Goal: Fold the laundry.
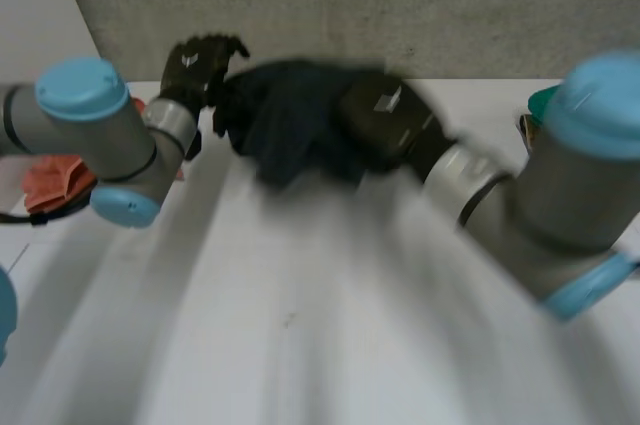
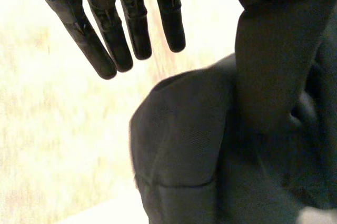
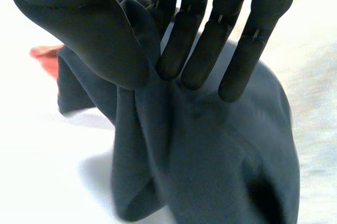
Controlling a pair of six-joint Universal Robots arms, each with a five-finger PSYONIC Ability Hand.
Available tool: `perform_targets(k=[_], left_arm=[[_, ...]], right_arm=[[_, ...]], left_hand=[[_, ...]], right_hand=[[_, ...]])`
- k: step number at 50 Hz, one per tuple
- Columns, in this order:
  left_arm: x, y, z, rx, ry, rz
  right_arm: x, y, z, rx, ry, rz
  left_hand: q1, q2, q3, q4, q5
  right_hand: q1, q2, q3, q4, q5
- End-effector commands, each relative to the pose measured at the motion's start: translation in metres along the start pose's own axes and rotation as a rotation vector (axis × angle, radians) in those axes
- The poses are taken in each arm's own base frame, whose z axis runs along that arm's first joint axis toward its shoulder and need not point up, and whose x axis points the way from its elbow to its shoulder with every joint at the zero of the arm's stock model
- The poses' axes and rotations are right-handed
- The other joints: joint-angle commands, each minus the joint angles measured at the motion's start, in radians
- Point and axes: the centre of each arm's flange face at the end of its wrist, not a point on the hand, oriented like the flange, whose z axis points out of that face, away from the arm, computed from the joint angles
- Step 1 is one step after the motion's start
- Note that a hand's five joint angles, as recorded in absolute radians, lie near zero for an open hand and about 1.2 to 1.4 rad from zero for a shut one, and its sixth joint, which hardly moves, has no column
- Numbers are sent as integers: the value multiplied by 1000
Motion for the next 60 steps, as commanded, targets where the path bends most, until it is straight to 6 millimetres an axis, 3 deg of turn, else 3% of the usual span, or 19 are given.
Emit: perform_targets(k=[1,2,3,4,12,17,18,22,25,29,32,36,42,46,48,50,51,54,60], left_arm=[[-42,46,-8,-139,-58,24],[-47,46,-10,-152,-74,28],[-55,41,-14,-171,-101,37],[-58,37,-16,-176,-115,43],[-60,-20,-51,-188,-150,100],[-49,-43,-86,-230,-158,129],[-43,-46,-102,-264,-160,131],[-24,-41,-141,-370,-139,120],[-7,-26,-169,-464,-107,101],[8,-3,-192,-562,-62,79],[20,14,-200,-615,-30,54],[28,34,-196,-641,-10,51],[25,48,-177,-601,-53,78],[30,52,-162,-555,-56,103],[35,57,-155,-542,-49,114],[39,60,-152,-533,-39,121],[44,63,-149,-527,-30,130],[48,64,-145,-508,-26,151],[60,55,-130,-380,-37,234]], right_arm=[[-64,66,6,-131,-108,-70],[-65,69,7,-141,-98,-89],[-62,66,10,-147,-59,-125],[-58,64,11,-149,-32,-141],[-15,6,1,-116,145,-126],[0,-8,-15,-169,163,-40],[3,-9,-20,-202,170,-16],[13,-1,-29,-301,180,8],[17,14,-32,-384,168,0],[19,36,-31,-464,147,-44],[17,50,-27,-480,118,-71],[12,72,-14,-447,78,-88],[12,102,7,-395,84,-113],[12,118,18,-366,100,-118],[11,122,23,-347,107,-124],[11,121,25,-328,115,-129],[12,115,27,-302,128,-133],[14,108,23,-280,150,-122],[29,59,11,-163,218,-70]], left_hand=[[-10,-20,-24,-15,-8],[-16,-26,-30,-20,-14],[-45,-55,-59,-50,-43],[-65,-76,-79,-70,-63],[-195,-205,-209,-199,-193],[-209,-220,-223,-214,-207],[-215,-226,-229,-220,-213],[-221,-231,-235,-226,-219],[-169,-179,-183,-174,-167],[-92,-102,-106,-97,-90],[-188,-198,-202,-193,-186],[-259,-270,-273,-264,-257],[-268,-278,-282,-273,-266],[-268,-278,-282,-273,-266],[-210,-220,-224,-215,-208],[-145,-155,-159,-150,-143],[-69,-80,-83,-74,-67],[183,173,169,178,185],[849,839,835,845,851]], right_hand=[[102,57,45,32,49],[-112,-157,-169,-182,-165],[-550,-595,-607,-620,-603],[-674,-719,-731,-743,-727],[-743,-787,-800,-812,-796],[-822,-866,-879,-891,-875],[-839,-884,-896,-909,-892],[-918,-963,-976,-988,-971],[-925,-969,-982,-994,-978],[-916,-961,-973,-985,-969],[-910,-955,-967,-980,-963],[-904,-949,-961,-974,-957],[-840,-885,-897,-909,-893],[-638,-682,-695,-707,-691],[-245,-290,-302,-315,-298],[194,150,137,125,141],[273,228,216,203,220],[274,229,216,204,221],[274,229,216,204,221]])
